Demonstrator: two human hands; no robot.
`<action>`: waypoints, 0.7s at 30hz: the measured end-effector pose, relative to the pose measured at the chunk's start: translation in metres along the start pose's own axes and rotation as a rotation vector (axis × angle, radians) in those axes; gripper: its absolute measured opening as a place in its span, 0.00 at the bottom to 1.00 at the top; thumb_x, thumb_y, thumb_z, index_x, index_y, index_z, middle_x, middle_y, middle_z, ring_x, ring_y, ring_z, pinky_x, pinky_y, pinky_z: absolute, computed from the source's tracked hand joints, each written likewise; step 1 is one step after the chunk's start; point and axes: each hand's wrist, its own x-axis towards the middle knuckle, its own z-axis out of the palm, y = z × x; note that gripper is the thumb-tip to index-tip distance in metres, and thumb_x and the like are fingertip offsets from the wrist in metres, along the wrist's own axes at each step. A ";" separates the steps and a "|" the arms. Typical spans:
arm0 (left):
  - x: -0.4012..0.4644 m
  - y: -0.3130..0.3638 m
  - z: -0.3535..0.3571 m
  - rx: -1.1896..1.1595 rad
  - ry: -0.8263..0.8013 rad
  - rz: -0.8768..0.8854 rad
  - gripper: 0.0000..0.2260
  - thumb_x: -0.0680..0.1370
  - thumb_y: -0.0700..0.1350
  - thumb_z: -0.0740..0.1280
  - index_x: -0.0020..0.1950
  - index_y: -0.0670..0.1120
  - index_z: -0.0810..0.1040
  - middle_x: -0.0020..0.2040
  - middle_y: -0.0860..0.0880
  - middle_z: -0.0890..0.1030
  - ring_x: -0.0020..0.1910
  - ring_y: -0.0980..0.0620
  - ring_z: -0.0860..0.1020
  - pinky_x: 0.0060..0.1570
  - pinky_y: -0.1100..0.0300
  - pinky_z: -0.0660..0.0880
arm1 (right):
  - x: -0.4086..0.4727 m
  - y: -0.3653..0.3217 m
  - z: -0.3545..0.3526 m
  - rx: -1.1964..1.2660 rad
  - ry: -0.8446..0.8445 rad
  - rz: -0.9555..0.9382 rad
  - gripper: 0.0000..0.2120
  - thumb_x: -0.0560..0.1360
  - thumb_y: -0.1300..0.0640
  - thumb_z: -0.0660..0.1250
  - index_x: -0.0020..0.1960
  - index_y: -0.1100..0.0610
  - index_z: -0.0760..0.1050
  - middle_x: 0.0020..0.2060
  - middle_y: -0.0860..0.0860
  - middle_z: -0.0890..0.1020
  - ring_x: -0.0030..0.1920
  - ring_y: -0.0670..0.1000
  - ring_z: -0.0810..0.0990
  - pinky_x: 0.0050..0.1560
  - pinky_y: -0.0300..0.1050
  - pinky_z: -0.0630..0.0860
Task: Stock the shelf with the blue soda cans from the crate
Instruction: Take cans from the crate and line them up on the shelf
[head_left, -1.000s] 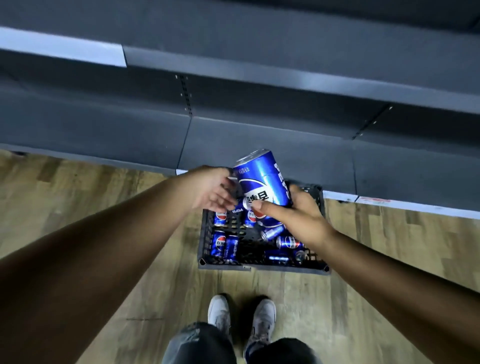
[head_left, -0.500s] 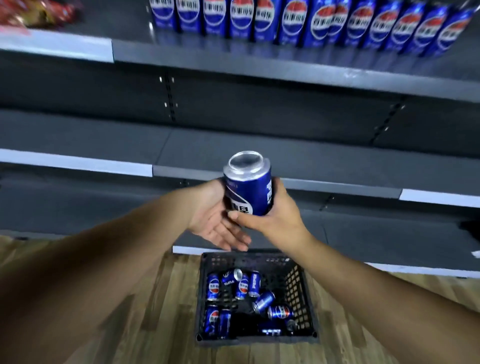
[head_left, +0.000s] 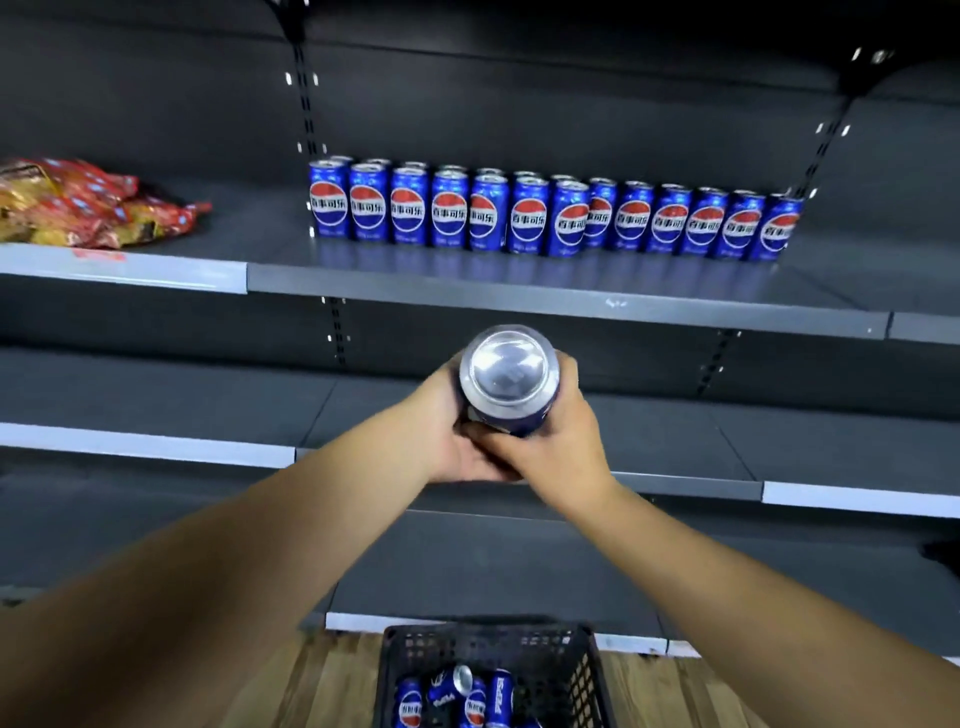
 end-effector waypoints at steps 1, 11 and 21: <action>-0.002 0.003 0.005 -0.014 0.001 0.029 0.14 0.75 0.52 0.63 0.39 0.43 0.78 0.31 0.44 0.82 0.31 0.47 0.80 0.38 0.53 0.76 | 0.004 -0.001 -0.005 -0.001 0.014 -0.047 0.36 0.55 0.48 0.80 0.57 0.41 0.66 0.53 0.43 0.79 0.56 0.48 0.78 0.57 0.52 0.75; 0.001 0.009 0.022 0.016 0.043 0.313 0.10 0.76 0.52 0.63 0.42 0.47 0.78 0.33 0.48 0.82 0.35 0.50 0.79 0.35 0.58 0.74 | 0.031 -0.001 -0.028 -0.029 -0.157 0.028 0.46 0.67 0.64 0.75 0.73 0.42 0.52 0.64 0.47 0.63 0.53 0.36 0.71 0.57 0.30 0.67; -0.007 -0.004 0.037 0.245 0.055 0.755 0.12 0.78 0.43 0.65 0.57 0.59 0.75 0.55 0.52 0.80 0.49 0.55 0.80 0.41 0.64 0.78 | 0.025 0.009 -0.059 0.522 -0.343 0.765 0.19 0.73 0.53 0.66 0.62 0.57 0.74 0.55 0.56 0.82 0.49 0.55 0.81 0.54 0.50 0.77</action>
